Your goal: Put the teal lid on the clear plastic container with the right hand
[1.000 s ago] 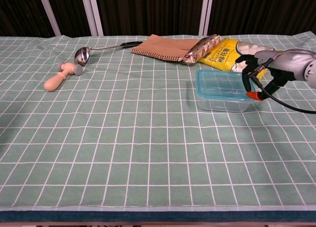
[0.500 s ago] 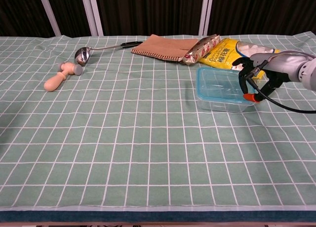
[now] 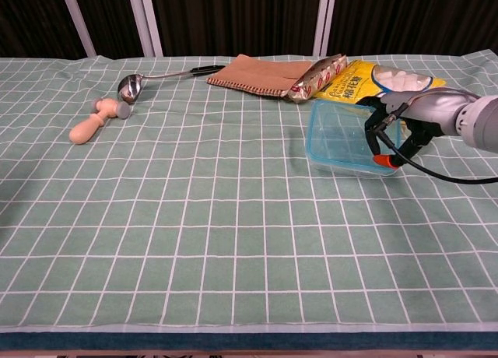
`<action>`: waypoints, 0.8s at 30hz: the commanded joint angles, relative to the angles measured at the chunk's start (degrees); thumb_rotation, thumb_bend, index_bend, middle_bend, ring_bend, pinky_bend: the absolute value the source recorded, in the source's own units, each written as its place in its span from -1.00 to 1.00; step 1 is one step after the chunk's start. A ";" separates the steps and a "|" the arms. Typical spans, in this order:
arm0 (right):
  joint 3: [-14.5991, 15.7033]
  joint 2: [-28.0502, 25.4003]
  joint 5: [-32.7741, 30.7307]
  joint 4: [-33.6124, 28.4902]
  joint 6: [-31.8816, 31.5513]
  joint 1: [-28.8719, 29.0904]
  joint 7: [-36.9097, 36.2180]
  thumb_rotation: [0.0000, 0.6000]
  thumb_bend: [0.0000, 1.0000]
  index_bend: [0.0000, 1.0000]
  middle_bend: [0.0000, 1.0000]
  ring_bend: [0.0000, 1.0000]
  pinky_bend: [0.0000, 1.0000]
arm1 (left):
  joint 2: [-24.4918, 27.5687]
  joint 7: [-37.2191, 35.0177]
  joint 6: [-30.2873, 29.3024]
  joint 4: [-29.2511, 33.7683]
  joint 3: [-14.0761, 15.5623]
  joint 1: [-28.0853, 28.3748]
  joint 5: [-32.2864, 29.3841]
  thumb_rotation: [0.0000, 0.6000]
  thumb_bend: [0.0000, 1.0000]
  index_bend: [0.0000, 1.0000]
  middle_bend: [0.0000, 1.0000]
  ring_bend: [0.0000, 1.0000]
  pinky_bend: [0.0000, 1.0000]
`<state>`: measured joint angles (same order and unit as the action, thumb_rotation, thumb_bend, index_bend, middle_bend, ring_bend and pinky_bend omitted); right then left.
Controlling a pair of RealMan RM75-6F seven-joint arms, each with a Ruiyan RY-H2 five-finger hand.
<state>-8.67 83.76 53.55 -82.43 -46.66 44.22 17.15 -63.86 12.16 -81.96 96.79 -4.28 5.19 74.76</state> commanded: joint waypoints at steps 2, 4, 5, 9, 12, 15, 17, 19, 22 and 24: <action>0.16 0.49 -0.16 0.56 0.09 0.02 -0.14 1.00 0.14 0.33 -1.00 -1.00 -1.00 | 0.03 -0.01 0.03 0.06 -0.02 0.02 -0.04 1.00 -0.34 -0.83 -1.00 -1.00 -1.00; 0.19 0.86 -0.12 0.94 0.02 0.01 -0.29 1.00 0.14 0.33 -1.00 -1.00 -1.00 | 0.04 -0.02 0.07 0.09 -0.03 0.03 -0.10 1.00 -0.34 -0.82 -1.00 -1.00 -1.00; 0.21 1.04 -0.11 1.16 0.03 0.03 -0.34 1.00 0.14 0.33 -1.00 -1.00 -1.00 | 0.04 -0.01 0.07 0.11 -0.04 0.03 -0.13 1.00 -0.34 -0.82 -1.00 -1.00 -1.00; 0.17 1.83 -0.12 2.35 0.08 0.19 -0.45 1.00 0.14 0.33 -1.00 -1.00 -1.00 | 0.04 -0.06 0.04 0.13 -0.06 0.01 -0.16 1.00 -0.34 -0.82 -1.00 -1.00 -1.00; 0.03 2.50 -0.53 3.53 0.57 0.42 -0.66 1.00 0.14 0.33 -1.00 -1.00 -1.00 | 0.05 -0.12 0.07 0.15 -0.07 0.00 -0.23 1.00 -0.34 -0.82 -1.00 -1.00 -1.00; -0.08 3.06 -0.92 4.68 1.28 0.81 -0.70 1.00 0.14 0.34 -1.00 -1.00 -1.00 | 0.04 -0.12 0.09 0.13 -0.06 0.00 -0.26 1.00 -0.34 -0.82 -1.00 -1.00 -1.00; -0.31 3.36 -1.35 5.36 1.82 1.15 -0.77 1.00 0.14 0.34 -1.00 -1.00 -1.00 | 0.06 -0.10 0.13 0.17 -0.08 0.03 -0.31 1.00 -0.34 -0.82 -1.00 -1.00 -1.00; -0.49 3.56 -1.73 5.94 2.30 1.48 -0.74 1.00 0.14 0.34 -1.00 -1.00 -1.00 | 0.10 -0.16 0.17 0.24 -0.10 0.03 -0.38 1.00 -0.34 -0.82 -1.00 -1.00 -1.00; -0.59 3.64 -2.24 6.40 2.96 1.83 -0.69 1.00 0.14 0.34 -1.00 -1.00 -1.00 | 0.08 -0.21 0.12 0.19 -0.09 0.00 -0.35 1.00 -0.34 -0.82 -1.00 -1.00 -1.00; -0.50 3.56 -2.62 6.50 3.44 2.03 -0.50 1.00 0.14 0.34 -1.00 -1.00 -1.00 | 0.07 -0.19 0.11 0.19 -0.09 0.01 -0.33 1.00 -0.34 -0.82 -1.00 -1.00 -1.00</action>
<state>-9.21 87.36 51.07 -76.00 -43.38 46.15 16.56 -63.79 11.97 -81.85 96.98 -4.37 5.20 74.43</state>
